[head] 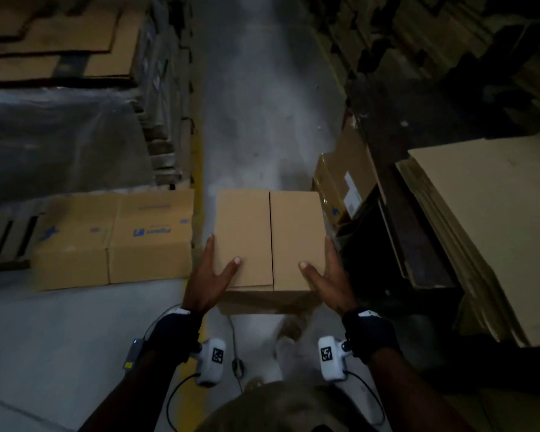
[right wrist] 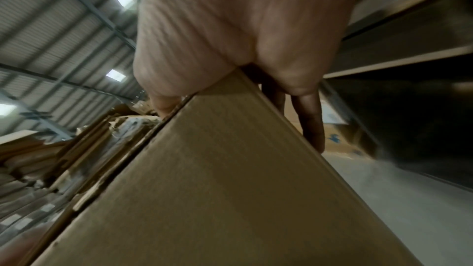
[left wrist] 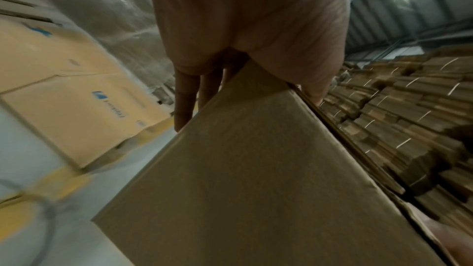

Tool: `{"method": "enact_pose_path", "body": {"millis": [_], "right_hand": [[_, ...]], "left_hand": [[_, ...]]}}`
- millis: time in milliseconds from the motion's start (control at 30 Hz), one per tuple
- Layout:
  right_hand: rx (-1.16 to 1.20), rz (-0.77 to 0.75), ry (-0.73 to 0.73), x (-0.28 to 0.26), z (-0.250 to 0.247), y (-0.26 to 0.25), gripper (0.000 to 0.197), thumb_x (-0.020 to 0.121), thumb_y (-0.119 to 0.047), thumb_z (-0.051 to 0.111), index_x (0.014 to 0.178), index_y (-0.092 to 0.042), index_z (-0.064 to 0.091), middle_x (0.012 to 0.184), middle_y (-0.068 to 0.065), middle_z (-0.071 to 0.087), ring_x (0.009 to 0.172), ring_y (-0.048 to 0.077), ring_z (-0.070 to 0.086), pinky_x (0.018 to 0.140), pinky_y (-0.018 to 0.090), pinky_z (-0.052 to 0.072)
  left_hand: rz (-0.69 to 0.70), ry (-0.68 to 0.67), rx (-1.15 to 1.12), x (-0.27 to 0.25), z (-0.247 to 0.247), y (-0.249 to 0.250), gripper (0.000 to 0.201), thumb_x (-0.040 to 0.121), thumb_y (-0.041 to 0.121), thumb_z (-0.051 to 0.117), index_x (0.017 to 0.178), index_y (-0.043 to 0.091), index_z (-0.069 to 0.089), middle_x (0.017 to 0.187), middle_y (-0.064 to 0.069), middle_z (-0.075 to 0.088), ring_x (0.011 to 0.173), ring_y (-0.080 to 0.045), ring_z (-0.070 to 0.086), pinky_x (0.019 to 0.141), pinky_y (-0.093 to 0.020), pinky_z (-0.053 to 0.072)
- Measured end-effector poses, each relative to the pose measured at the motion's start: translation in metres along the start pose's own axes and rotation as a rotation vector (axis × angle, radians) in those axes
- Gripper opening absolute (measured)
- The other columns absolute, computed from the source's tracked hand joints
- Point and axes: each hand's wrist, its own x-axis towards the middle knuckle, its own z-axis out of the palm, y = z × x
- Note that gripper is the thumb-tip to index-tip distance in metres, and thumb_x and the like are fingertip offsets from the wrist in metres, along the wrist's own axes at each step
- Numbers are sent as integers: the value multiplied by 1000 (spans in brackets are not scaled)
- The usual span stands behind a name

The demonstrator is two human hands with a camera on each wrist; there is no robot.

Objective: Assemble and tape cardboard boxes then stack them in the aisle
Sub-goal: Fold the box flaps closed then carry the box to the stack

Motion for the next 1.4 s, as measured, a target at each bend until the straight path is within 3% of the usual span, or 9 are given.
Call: {"method": "enact_pose_path", "body": {"millis": [100, 433, 533, 733, 933, 1000, 1067, 1200, 1400], "right_hand": [[-1, -36, 0, 60, -8, -14, 100, 85, -60, 68, 161, -40, 6, 154, -30, 15, 146, -3, 19, 121, 32, 24], [11, -84, 21, 252, -55, -103, 92, 97, -41, 66, 163, -30, 4, 159, -21, 11, 145, -3, 10, 118, 24, 15], [61, -106, 66, 301, -72, -127, 92, 97, -36, 68, 163, -29, 5, 165, -16, 9, 150, 0, 9, 123, 27, 15], [53, -140, 178, 386, -99, -168, 92, 93, -47, 68, 162, -36, 9, 157, -28, 10, 146, -8, 11, 123, 28, 17], [104, -166, 337, 464, -133, -217, 91, 93, -38, 69, 163, -28, 10, 168, -12, 14, 152, 2, 16, 127, 40, 19], [139, -144, 402, 489, -144, -235, 90, 94, -32, 69, 163, -27, 11, 169, -11, 14, 152, 2, 17, 127, 39, 20], [156, -134, 487, 510, -159, -249, 89, 96, -25, 69, 163, -25, 11, 168, -10, 16, 152, 2, 19, 127, 34, 20], [137, -75, 640, 543, -189, -262, 85, 98, -19, 67, 163, -24, 12, 166, -12, 16, 147, -4, 19, 104, -5, 19], [185, -1, 862, 567, -246, -258, 84, 99, -21, 66, 163, -25, 11, 154, -18, 31, 129, -13, 39, 89, -8, 31]], "left_hand": [[14, 20, 20, 57, 2, 24, 89, 92, 58, 58, 161, 34, 7, 166, 3, 22, 151, -23, 26, 119, -36, 25], [73, 28, 107, 252, -4, 142, 90, 92, 60, 58, 161, 32, 8, 164, -1, 29, 146, -27, 35, 116, -37, 31], [106, 36, 106, 301, -4, 174, 89, 92, 59, 59, 161, 34, 8, 163, -1, 32, 145, -24, 38, 114, -33, 32], [205, 24, 96, 393, -3, 235, 89, 92, 61, 58, 160, 36, 7, 163, 2, 31, 146, -22, 36, 111, -30, 29], [329, -24, 81, 512, 11, 294, 88, 91, 66, 56, 160, 33, 14, 163, 3, 30, 147, -23, 34, 119, -39, 29], [368, -66, 60, 553, 19, 317, 84, 92, 64, 56, 160, 34, 16, 162, 3, 33, 146, -22, 36, 116, -34, 29], [405, -130, 45, 591, 28, 346, 85, 91, 67, 57, 160, 36, 17, 160, 3, 35, 145, -21, 36, 112, -28, 28], [485, -276, 84, 657, 56, 402, 92, 81, 77, 48, 159, 42, 14, 160, 4, 36, 143, -27, 39, 116, -41, 34], [594, -518, 88, 720, 125, 474, 89, 82, 82, 48, 157, 47, 14, 153, 2, 45, 135, -24, 47, 111, -49, 43]]}}
